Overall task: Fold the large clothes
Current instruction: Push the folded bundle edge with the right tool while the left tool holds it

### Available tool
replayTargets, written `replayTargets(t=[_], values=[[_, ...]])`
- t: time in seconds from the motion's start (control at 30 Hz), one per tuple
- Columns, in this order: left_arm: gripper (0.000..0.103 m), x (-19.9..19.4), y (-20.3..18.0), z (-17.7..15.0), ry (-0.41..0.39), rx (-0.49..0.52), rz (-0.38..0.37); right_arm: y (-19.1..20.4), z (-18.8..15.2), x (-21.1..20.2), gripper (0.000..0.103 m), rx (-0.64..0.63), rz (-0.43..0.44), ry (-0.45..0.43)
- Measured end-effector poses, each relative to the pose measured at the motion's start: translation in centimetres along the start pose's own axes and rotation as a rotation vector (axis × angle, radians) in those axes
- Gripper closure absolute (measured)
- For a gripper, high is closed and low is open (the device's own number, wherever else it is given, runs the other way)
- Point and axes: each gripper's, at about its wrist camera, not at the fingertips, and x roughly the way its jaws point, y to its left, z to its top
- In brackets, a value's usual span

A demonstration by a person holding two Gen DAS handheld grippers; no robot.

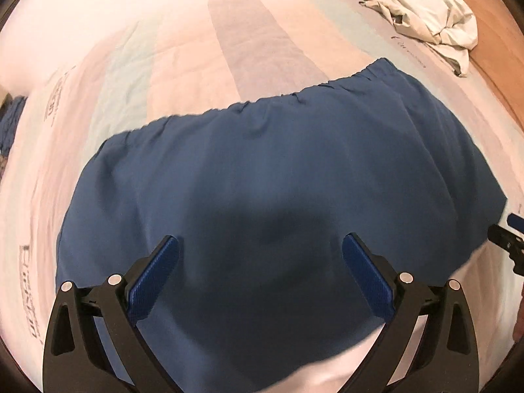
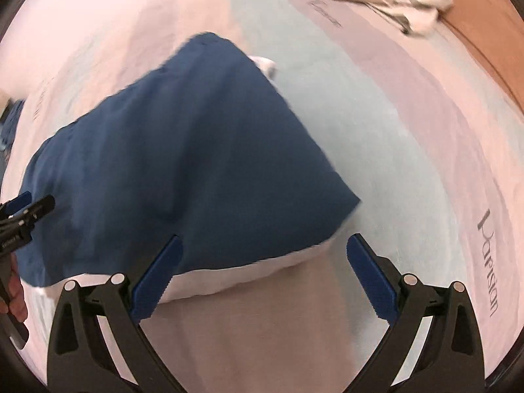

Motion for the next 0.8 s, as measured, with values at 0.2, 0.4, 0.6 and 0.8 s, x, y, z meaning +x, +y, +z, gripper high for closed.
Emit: replayTargets(t=[0.2,0.4,0.6,0.8], values=[[0.006,3.0,-0.8,-0.4,0.065,0.022,0.008,-0.8,-0.2,2.4,0.007,0.056,0.051,0.043],[0.005,5.0,0.3,-1.2,0.131,-0.059,-0.038,-1.7,-0.6,3.2,0.006,0.16,0.133,0.044],[0.005,6.1,0.2,-1.2,0.146,-0.073,-0.053,-3.3,-0.9,3.0,0.006,0.332,0.34,0.044],[0.005,6.4,0.8,-1.9,0.144,-0.073,-0.07,-5.5,-0.7,4.6,0.009,0.511,0.512,0.084]])
